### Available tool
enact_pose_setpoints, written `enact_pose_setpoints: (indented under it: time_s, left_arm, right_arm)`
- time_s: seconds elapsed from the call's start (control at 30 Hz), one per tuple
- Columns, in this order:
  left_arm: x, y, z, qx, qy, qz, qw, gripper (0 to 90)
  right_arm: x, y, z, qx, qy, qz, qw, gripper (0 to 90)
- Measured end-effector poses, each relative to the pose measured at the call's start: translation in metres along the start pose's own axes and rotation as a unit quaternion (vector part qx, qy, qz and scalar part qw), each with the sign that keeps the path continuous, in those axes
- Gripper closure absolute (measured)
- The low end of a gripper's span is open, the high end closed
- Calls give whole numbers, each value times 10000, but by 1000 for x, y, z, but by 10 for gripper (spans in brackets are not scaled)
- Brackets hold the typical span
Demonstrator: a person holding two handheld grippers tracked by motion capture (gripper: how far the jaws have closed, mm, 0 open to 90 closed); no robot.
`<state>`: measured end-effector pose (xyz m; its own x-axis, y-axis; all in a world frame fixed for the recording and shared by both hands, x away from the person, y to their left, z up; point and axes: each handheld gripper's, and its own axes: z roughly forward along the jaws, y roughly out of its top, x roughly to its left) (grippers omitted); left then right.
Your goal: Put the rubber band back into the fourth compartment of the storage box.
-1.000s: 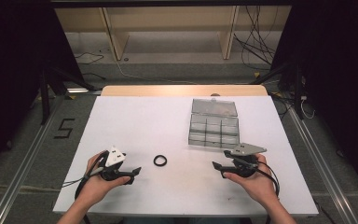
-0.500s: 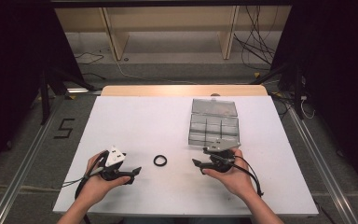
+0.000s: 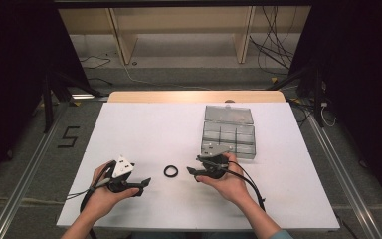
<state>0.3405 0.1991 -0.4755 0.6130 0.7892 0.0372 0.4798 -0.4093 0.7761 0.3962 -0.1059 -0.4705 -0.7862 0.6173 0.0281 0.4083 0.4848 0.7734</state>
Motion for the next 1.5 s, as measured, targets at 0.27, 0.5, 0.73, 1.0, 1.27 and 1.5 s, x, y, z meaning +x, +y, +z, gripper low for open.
enact_pose_setpoints:
  time_s: [0.27, 0.5, 0.73, 1.0, 1.27, 1.5]
  left_arm:
    - [0, 0, 0, -11, -5, -2, 10000, 221]
    - [-1, 0, 0, -18, -12, -4, 10000, 221]
    - [0, 0, 0, -22, -18, -7, 10000, 221]
    - [-1, 0, 0, -23, -23, 0, 10000, 221]
    - [-1, 1, 0, -25, -22, -6, 10000, 221]
    - [-1, 1, 0, -28, -27, 4, 10000, 222]
  right_arm:
    - [9, 15, 24, 140, 125, -62, 9998, 472]
    - [19, 23, 46, 353, 222, -217, 9989, 538]
    - [26, 25, 62, 589, 243, -357, 9973, 602]
    - [28, 22, 69, 733, 198, -428, 9962, 707]
    - [31, 24, 69, 798, 257, -432, 9955, 842]
    - [31, 24, 68, 814, 277, -407, 9955, 876]
